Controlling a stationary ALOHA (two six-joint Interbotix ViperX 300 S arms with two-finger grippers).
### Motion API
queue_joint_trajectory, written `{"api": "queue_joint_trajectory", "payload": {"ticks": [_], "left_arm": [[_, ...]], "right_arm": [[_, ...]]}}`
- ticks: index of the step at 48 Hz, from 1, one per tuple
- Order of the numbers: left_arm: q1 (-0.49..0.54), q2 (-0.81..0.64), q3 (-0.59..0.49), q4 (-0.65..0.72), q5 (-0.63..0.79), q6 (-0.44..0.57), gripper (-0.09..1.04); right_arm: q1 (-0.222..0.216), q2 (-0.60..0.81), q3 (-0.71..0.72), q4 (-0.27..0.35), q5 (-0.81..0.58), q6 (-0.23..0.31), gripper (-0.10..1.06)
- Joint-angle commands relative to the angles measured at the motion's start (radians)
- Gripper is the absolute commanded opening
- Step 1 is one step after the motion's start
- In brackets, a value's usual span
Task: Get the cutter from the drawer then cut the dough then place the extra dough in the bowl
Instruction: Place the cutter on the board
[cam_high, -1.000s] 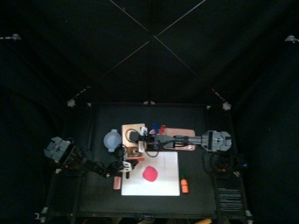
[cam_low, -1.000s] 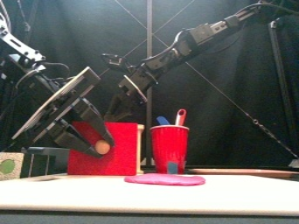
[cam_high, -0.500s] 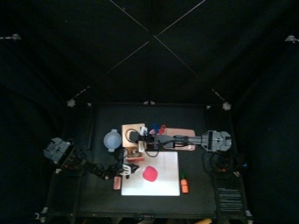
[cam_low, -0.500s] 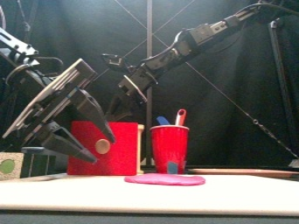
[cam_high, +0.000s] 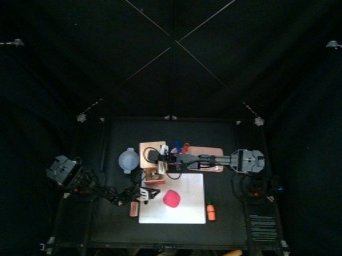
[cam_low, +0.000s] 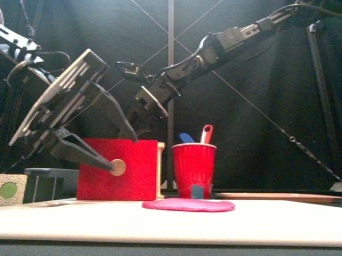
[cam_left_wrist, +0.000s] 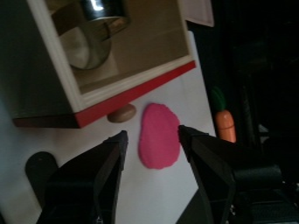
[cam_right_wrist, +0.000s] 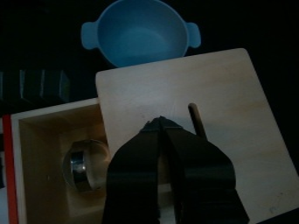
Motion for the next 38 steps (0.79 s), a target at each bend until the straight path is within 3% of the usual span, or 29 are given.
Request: {"api": "queue_joint_trajectory", "payload": {"ticks": [1, 13, 24, 31, 38], "left_arm": [[-0.021, -0.051, 0.005, 0.038, -0.011, 0.002, 0.85], [-0.087, -0.130, 0.075, 0.114, -0.074, 0.003, 0.84], [-0.124, -0.190, 0.133, 0.293, -0.367, 0.026, 0.83], [-0.118, -0.224, 0.187, 0.457, -0.491, 0.106, 0.83], [-0.095, -0.239, 0.232, 0.601, -0.505, 0.262, 0.83]], "right_arm": [[-0.002, -0.005, -0.002, 0.003, 0.006, 0.003, 0.03], [0.000, -0.005, -0.005, 0.003, 0.006, 0.008, 0.03], [0.018, -0.020, -0.037, 0.003, 0.008, 0.008, 0.03], [0.035, -0.032, -0.060, 0.003, 0.032, 0.008, 0.03], [0.052, -0.048, -0.084, 0.003, 0.064, 0.008, 0.03]]}}
